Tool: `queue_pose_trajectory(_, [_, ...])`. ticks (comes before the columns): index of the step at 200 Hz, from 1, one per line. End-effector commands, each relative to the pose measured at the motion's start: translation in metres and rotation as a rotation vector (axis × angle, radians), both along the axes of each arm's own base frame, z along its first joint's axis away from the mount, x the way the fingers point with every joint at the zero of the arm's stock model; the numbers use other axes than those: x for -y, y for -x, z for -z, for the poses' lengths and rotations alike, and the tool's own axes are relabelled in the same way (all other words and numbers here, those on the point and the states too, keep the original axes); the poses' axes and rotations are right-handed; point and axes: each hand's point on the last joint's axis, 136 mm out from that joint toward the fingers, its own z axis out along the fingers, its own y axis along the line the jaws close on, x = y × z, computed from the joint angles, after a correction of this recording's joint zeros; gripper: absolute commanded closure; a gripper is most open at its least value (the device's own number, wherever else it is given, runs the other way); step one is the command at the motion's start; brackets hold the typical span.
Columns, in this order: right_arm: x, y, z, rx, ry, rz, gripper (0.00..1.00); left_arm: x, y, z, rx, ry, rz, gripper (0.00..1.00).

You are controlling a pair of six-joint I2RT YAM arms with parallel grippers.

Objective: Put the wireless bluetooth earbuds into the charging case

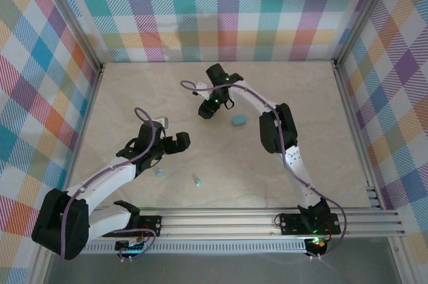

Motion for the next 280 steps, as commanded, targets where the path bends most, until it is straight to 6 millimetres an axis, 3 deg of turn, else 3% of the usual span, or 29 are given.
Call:
queue_pose_trajectory(1, [0.001,-0.001,0.009,0.026,0.033,-0.069,0.26,-0.001,0.000,-0.006,0.024,0.024,-0.002,0.00])
queue_pose_trajectory(59, [0.001,0.017,0.026,-0.018,0.063,-0.132,0.29,-0.007,0.005,-0.008,0.028,0.021,-0.018,0.00])
queue_pose_trajectory(117, [0.005,0.032,0.024,0.027,0.139,-0.163,0.50,-0.015,0.008,-0.015,0.037,0.010,-0.032,0.00])
queue_pose_trajectory(168, [0.012,0.045,0.003,0.070,0.134,-0.144,0.64,-0.017,0.015,-0.030,0.079,-0.001,0.005,0.00])
queue_pose_trajectory(238, [0.025,0.079,-0.027,0.047,0.054,-0.111,0.68,-0.009,0.023,-0.054,0.162,-0.011,0.117,0.00])
queue_pose_trajectory(280, [0.031,0.114,-0.058,-0.017,-0.038,-0.103,0.68,0.022,0.040,-0.100,0.376,0.028,0.377,0.00])
